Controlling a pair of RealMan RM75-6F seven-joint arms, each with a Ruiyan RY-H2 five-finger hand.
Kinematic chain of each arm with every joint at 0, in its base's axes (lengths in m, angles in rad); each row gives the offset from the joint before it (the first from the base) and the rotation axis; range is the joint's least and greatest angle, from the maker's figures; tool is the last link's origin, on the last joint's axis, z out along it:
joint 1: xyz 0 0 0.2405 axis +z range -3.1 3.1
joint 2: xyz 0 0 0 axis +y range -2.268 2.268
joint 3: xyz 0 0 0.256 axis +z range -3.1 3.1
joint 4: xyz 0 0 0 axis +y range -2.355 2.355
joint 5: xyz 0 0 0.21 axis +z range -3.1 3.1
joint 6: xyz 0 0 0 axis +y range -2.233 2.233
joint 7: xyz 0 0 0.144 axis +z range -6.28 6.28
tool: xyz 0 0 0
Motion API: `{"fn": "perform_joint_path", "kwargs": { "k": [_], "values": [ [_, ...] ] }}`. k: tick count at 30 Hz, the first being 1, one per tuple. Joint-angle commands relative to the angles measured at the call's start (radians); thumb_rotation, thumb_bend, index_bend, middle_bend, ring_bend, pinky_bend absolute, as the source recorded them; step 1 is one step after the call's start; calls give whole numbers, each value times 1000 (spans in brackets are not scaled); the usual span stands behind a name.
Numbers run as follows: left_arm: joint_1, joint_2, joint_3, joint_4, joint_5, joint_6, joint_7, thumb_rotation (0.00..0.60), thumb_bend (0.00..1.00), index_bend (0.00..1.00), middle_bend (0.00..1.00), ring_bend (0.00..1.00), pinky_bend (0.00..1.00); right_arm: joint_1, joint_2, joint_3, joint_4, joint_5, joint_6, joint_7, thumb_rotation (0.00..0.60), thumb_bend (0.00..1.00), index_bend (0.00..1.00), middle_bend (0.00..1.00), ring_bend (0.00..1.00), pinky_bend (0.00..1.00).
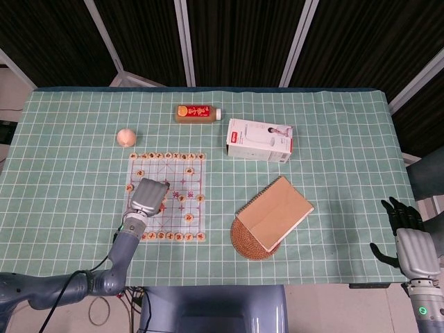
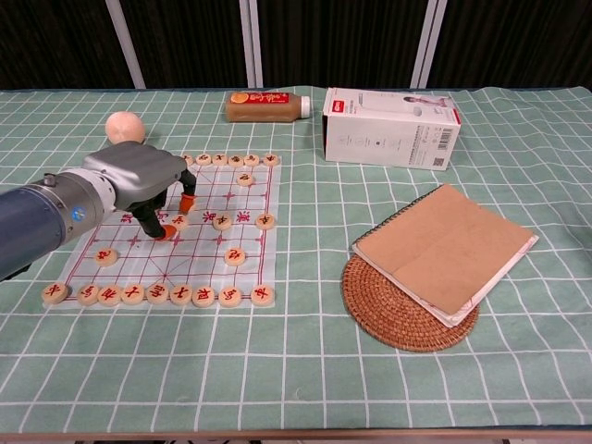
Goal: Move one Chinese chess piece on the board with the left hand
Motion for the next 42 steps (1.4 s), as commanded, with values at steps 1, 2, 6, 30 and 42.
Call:
{"fn": "perform_joint_path", "kwargs": {
  "k": [1, 2, 6, 30, 42],
  "values": [
    [-1, -1, 2, 3, -3, 0, 0, 600, 279, 458, 1000, 998, 977, 0, 0, 0, 0, -1, 1, 0, 600, 344, 0, 0, 0, 0],
    [-1, -2, 4, 4, -4, 0, 0, 600, 279, 458, 1000, 998, 977, 0, 0, 0, 1, -1, 1, 0, 600, 344, 0, 0, 0, 0],
    [-2, -4, 6, 9, -5, 1, -3, 600, 280, 458, 1000, 998, 977, 0, 0, 0, 0, -1, 0, 0, 600, 344, 0, 0, 0, 0],
    [-10, -17, 17, 22, -6, 8, -11, 600, 364, 492, 1000, 999, 977, -2, 1, 1, -5, 2, 2, 4, 600, 345, 0, 0, 0, 0],
    [-21, 25, -22, -58, 42, 52, -37, 600, 364, 491, 1000, 998, 977, -2, 2, 1, -6, 3, 3, 5, 600, 344, 0, 0, 0, 0]
  ]
}}
